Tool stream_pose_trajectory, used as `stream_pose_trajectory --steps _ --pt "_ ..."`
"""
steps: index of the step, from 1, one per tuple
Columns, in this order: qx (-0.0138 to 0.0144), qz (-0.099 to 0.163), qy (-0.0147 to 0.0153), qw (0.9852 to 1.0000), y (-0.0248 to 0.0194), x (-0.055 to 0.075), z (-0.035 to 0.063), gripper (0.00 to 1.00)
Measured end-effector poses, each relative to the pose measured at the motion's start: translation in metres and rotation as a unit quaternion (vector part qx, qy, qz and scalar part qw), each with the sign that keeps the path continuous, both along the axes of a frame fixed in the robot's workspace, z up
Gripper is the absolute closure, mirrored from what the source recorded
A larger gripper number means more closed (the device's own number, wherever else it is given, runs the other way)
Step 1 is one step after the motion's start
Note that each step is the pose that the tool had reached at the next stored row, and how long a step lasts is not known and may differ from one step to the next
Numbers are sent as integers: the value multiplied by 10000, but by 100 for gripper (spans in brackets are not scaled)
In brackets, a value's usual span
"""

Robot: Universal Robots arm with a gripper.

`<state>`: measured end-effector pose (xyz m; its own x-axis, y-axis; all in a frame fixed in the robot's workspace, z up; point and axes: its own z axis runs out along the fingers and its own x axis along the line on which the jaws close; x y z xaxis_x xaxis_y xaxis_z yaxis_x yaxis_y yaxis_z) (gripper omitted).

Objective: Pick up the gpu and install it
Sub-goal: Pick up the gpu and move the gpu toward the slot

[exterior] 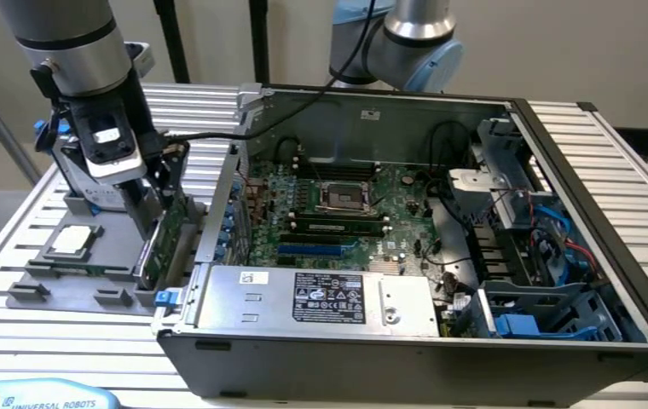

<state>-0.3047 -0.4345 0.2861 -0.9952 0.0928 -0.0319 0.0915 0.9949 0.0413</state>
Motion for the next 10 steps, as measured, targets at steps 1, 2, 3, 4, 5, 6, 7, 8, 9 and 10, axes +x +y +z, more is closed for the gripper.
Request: stream_pose_trajectory --steps 1,2,3,4,5,6,7,8,9,10 --pt "0 0 -1 10000 -7 0 -20 52" --pt "0 0 -1 10000 -16 -1 -37 52" --pt "0 0 -1 10000 -25 -2 -56 52" --pt "0 0 -2 10000 -33 -2 -74 52" --pt "0 0 -2 10000 -41 -3 -92 52" --pt "0 0 -3 10000 -48 -3 -110 52" --pt "1 0 -4 10000 -54 -4 -129 52" --pt "0 0 -5 10000 -60 -4 -147 52" --pt "0 0 -8 10000 -64 -4 -165 52" --pt "0 0 -10 10000 -69 -5 -183 52"
